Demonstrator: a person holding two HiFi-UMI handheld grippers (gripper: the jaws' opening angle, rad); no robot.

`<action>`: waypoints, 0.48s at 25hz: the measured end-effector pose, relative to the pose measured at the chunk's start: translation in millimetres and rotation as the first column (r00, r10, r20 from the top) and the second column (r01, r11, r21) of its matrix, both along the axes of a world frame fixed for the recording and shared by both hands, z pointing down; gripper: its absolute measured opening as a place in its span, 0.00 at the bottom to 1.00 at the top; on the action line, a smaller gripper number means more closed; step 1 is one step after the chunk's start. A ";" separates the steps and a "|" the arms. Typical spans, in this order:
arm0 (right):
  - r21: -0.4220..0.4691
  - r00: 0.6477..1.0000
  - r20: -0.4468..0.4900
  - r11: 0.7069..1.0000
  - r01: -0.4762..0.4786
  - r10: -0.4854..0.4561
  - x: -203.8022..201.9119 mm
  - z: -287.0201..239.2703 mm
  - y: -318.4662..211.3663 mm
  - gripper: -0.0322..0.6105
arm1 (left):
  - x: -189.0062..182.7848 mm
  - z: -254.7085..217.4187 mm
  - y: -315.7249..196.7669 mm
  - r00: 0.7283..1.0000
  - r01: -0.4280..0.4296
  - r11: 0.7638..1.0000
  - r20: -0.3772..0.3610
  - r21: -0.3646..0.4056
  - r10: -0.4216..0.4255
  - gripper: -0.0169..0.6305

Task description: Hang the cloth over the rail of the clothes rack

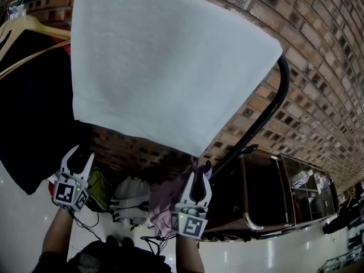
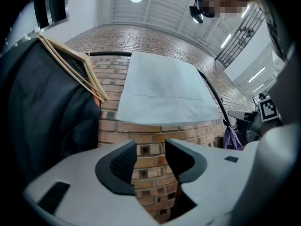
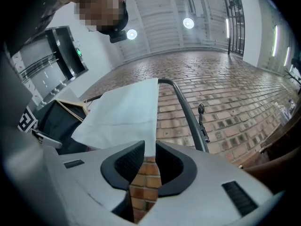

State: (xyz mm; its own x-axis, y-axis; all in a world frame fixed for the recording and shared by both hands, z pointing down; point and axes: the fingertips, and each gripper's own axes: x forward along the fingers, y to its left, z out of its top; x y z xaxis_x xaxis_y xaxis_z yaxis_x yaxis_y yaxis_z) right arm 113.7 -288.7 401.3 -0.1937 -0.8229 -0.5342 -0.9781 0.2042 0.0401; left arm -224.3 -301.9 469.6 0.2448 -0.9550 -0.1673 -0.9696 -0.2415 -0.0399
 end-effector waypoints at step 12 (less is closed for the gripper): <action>-0.023 0.999 -0.039 1.000 -0.014 0.014 -53.2 16.9 19.5 0.10 | 12.4 -21.3 19.6 0.992 -0.094 0.990 -0.080 0.102 0.102 0.09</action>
